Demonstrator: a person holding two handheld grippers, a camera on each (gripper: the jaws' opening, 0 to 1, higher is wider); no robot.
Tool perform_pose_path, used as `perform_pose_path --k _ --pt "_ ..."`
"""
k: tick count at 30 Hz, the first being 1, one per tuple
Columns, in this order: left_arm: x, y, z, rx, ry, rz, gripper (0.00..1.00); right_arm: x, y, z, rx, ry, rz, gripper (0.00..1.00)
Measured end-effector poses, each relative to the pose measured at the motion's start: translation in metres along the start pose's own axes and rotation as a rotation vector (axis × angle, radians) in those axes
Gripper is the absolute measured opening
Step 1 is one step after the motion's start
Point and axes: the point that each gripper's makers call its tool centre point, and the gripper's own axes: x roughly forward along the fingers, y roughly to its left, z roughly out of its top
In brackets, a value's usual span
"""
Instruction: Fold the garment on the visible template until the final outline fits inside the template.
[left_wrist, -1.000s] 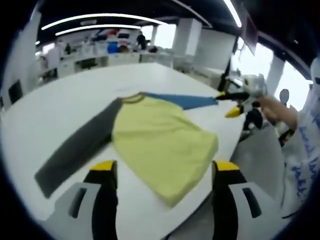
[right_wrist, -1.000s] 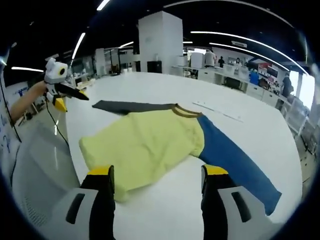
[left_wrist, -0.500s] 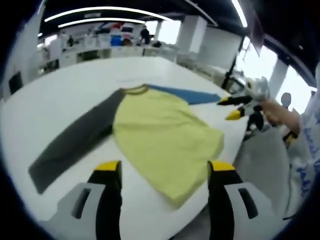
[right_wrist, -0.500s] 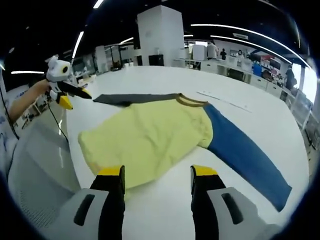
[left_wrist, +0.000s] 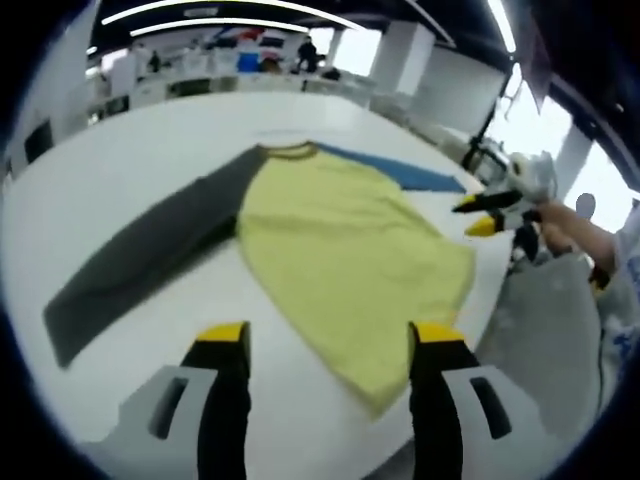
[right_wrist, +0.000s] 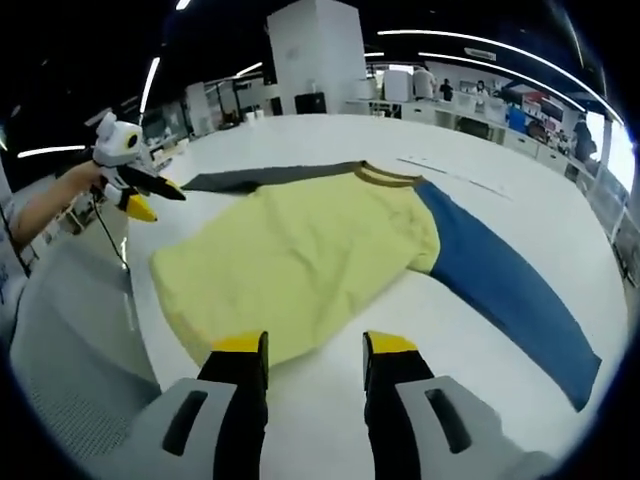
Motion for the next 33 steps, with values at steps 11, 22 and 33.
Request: perform_pose_path --k 11,22,33 --pt "0.013 0.004 -0.018 -0.051 0.05 0.002 0.47 0.012 0.0 -0.013 0.0 0.051 0.006 0.29" --pt "0.024 0.003 -0.027 -0.098 0.059 -0.019 0.39 0.018 0.005 -0.022 -0.011 0.09 0.034 0.21" --pt "0.031 0.002 -0.032 -0.123 0.068 -0.029 0.35 0.026 0.01 -0.03 -0.038 0.133 0.053 0.17"
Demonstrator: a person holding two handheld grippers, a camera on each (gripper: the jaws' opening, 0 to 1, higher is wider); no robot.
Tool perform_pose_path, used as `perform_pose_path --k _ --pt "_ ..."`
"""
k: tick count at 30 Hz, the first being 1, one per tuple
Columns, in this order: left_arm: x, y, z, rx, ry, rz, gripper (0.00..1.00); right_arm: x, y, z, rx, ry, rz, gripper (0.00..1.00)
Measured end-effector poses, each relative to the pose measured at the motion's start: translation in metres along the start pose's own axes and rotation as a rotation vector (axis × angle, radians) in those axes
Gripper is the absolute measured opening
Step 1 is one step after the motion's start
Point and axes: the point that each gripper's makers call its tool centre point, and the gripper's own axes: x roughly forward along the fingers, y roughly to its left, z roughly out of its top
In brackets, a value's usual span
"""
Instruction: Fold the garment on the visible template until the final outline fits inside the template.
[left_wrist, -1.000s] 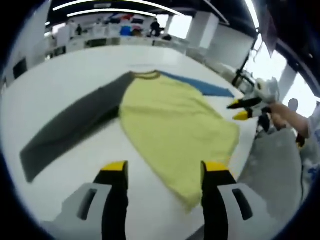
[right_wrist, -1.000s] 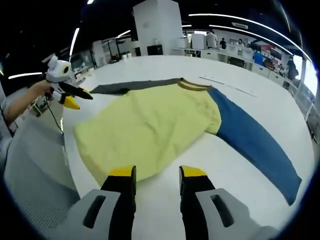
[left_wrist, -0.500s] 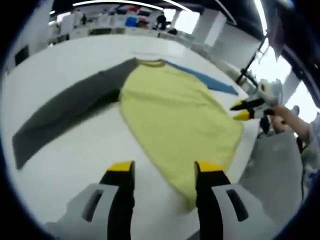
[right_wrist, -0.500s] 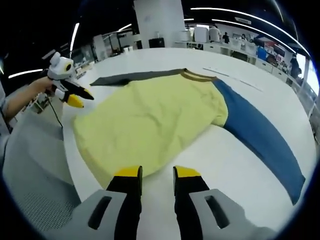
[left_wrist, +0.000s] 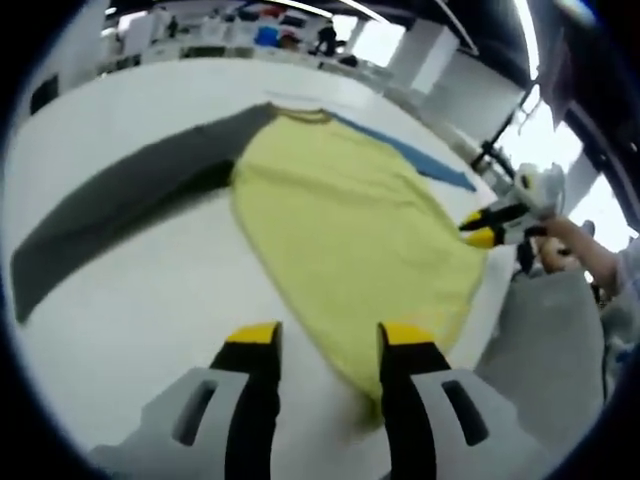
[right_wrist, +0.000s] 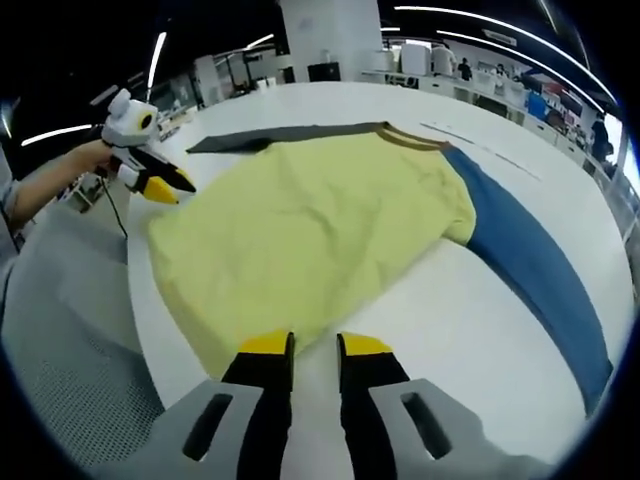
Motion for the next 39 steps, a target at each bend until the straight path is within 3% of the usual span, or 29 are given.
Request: perform_pose_path --k 10,16,33,39 --pt "0.0056 -0.0028 0.0007 0.055 0.005 0.018 0.31 0.0014 -0.0004 -0.0007 -0.014 0.001 -0.012 0.14" --pt "0.0097 -0.0035 0.0011 0.094 0.001 0.04 0.29 0.0022 0.0016 -0.0004 -0.1 0.015 -0.045 0.11" --pt "0.0097 0.001 -0.0006 0.185 0.012 0.118 0.23 0.0028 0.006 -0.0004 -0.087 0.011 -0.032 0.03" --pt "0.0076 0.0032 -0.0017 0.188 0.011 0.14 0.14 0.0029 0.0057 -0.0002 -0.102 0.016 -0.035 0.03"
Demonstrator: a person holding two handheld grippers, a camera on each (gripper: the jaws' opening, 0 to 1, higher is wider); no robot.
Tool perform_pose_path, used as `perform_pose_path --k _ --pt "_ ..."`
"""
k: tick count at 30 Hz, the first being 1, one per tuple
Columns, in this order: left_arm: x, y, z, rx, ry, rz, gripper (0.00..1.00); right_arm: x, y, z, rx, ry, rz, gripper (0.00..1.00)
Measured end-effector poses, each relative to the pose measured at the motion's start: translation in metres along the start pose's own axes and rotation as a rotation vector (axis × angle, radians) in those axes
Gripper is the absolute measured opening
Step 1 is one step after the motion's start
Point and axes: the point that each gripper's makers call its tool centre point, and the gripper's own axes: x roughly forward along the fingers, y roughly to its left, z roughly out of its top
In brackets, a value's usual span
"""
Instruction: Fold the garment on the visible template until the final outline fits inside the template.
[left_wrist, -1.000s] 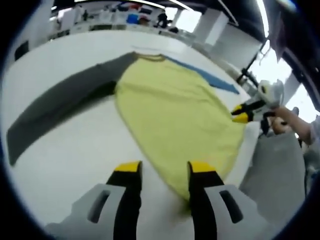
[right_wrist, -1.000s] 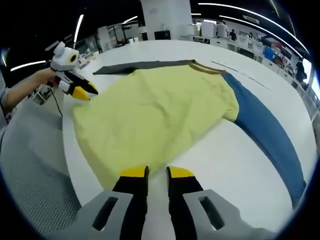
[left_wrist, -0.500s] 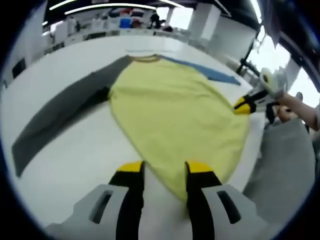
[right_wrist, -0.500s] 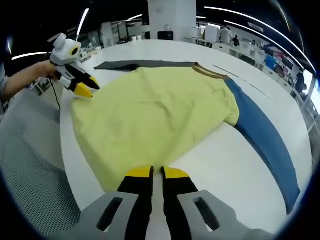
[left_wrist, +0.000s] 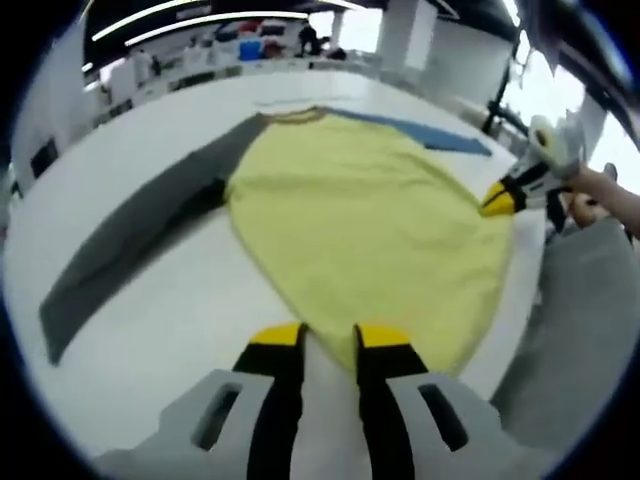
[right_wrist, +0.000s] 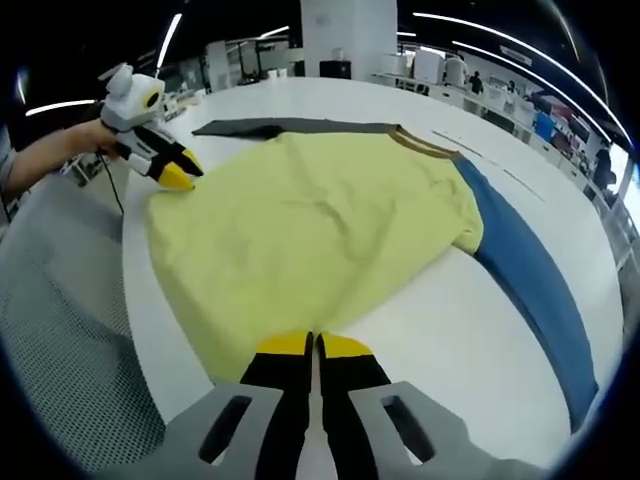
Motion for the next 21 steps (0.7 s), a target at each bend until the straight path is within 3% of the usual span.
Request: perform_pose_path --k 15,21 --pt "-0.0018 -0.0018 0.0011 0.078 0.039 0.016 0.11 0.0004 0.0003 0.0004 -0.039 0.021 -0.005 0.02" --pt "0.0 -0.0003 -0.0008 0.061 0.049 0.008 0.01 -0.0001 0.0006 0.0001 -0.022 0.008 -0.002 0.02"
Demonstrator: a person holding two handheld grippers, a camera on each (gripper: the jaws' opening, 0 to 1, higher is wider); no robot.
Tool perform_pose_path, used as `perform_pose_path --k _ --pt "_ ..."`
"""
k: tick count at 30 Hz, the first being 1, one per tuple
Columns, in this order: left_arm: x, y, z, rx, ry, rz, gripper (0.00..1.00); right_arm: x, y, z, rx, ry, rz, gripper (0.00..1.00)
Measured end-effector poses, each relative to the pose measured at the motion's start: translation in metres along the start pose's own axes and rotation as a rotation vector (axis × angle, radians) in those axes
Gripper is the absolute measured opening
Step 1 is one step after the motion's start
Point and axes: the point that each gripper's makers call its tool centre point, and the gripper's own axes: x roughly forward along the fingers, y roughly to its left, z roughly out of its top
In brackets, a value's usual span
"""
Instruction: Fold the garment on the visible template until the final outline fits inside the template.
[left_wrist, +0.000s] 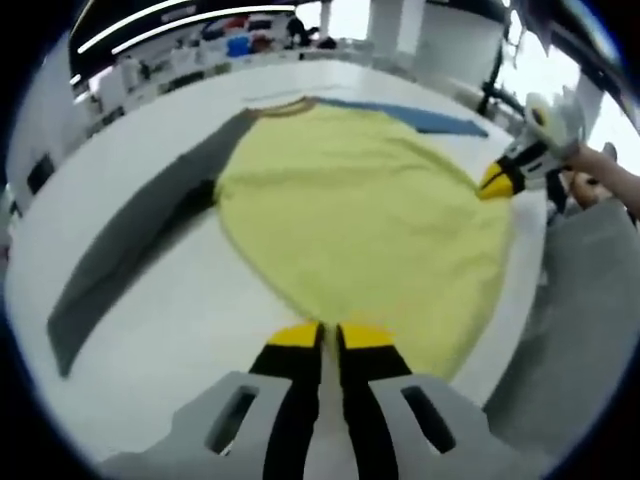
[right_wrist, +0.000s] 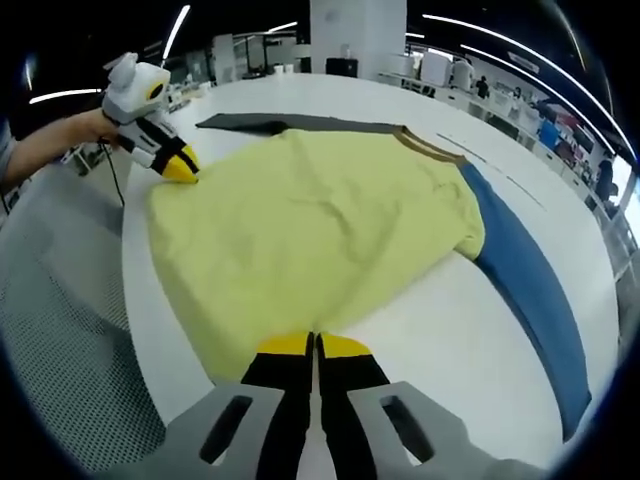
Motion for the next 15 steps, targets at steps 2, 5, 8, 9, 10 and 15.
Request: perform_pose_path --k 2,5,8,9,10,15 --pt "0.0 -0.001 -0.001 -0.004 0.004 -0.006 0.0 0.0 0.0 0.0 0.007 0.001 0.0 0.02" --pt "-0.001 -0.002 -0.002 -0.025 0.019 -0.015 0.0 -0.001 0.0 -0.001 0.006 0.011 0.002 0.02" --pt "-0.003 -0.007 -0.005 -0.045 0.037 -0.037 0.0 -0.003 0.001 -0.003 0.005 0.028 0.009 0.01" --pt "-0.003 -0.008 -0.005 -0.04 0.042 -0.04 0.0 -0.004 0.001 -0.003 0.005 0.031 0.009 0.01" --pt "-0.003 -0.008 -0.006 -0.035 0.046 -0.042 0.0 -0.005 0.002 -0.003 0.003 0.03 0.01 0.01" --pt "-0.014 -0.016 -0.005 -0.017 0.055 -0.067 0.0 -0.018 0.004 -0.002 -0.005 0.025 0.004 0.01"
